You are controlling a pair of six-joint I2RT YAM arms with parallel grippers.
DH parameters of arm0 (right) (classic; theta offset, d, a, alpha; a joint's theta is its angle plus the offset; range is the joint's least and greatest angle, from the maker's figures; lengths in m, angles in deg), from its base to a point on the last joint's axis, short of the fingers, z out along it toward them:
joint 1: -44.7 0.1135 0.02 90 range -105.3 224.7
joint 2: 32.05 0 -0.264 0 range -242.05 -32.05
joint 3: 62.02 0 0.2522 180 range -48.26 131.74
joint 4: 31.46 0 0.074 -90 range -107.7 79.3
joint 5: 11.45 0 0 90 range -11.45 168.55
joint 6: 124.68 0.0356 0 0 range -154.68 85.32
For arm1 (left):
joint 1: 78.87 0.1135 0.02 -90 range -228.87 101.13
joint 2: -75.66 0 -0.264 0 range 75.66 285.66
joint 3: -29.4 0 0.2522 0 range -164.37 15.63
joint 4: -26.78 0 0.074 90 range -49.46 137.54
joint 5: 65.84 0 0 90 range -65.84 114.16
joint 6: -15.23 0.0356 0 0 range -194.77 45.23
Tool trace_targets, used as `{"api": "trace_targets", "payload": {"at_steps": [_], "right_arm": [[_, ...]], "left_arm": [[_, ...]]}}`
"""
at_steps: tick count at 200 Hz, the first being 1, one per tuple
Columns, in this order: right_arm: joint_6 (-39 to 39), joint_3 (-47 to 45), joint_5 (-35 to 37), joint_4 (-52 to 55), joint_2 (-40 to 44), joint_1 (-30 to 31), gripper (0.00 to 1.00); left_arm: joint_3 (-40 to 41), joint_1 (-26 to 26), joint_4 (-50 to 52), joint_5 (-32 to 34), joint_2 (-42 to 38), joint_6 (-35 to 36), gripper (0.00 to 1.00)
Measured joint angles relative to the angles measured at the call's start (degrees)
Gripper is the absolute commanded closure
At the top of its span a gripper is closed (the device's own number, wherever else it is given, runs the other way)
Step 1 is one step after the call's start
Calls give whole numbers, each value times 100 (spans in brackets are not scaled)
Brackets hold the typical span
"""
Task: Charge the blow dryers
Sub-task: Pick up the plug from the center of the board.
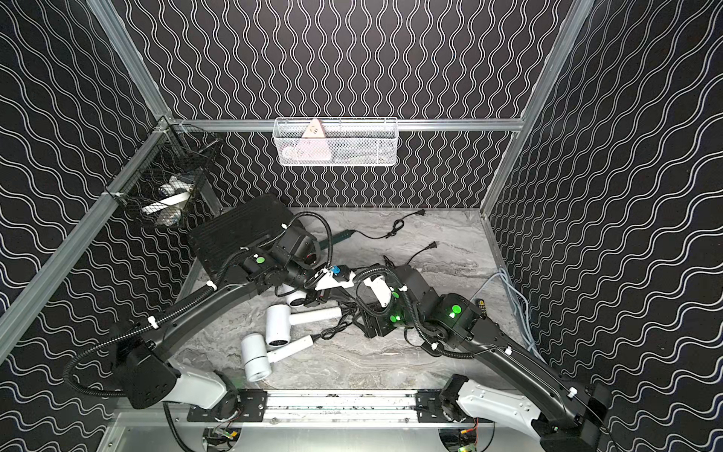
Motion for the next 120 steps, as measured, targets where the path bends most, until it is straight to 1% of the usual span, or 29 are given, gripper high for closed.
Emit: {"api": "trace_targets", "payload": {"at_steps": [19, 35, 47, 68, 97, 120], "right_arm": [[-330, 140, -214, 59, -92, 2, 29], [-422, 247, -210, 111, -201, 2, 36], [-459, 304, -212, 179, -356, 2, 39], [-448, 308, -275, 313, -501, 2, 42], [-236, 140, -396, 245, -402, 35, 46], [-85, 76, -424, 247, -398, 33, 52]], "left_arm": [[-37, 0, 210, -92, 0, 256, 100], [-50, 4, 258, -101, -4, 345, 100], [-50, 4, 280, -92, -13, 407, 100], [-42, 4, 286, -31, -31, 422, 100], [-15, -2, 291, 46, -42, 422, 100], [-15, -7, 289, 66, -42, 420, 100]]}}
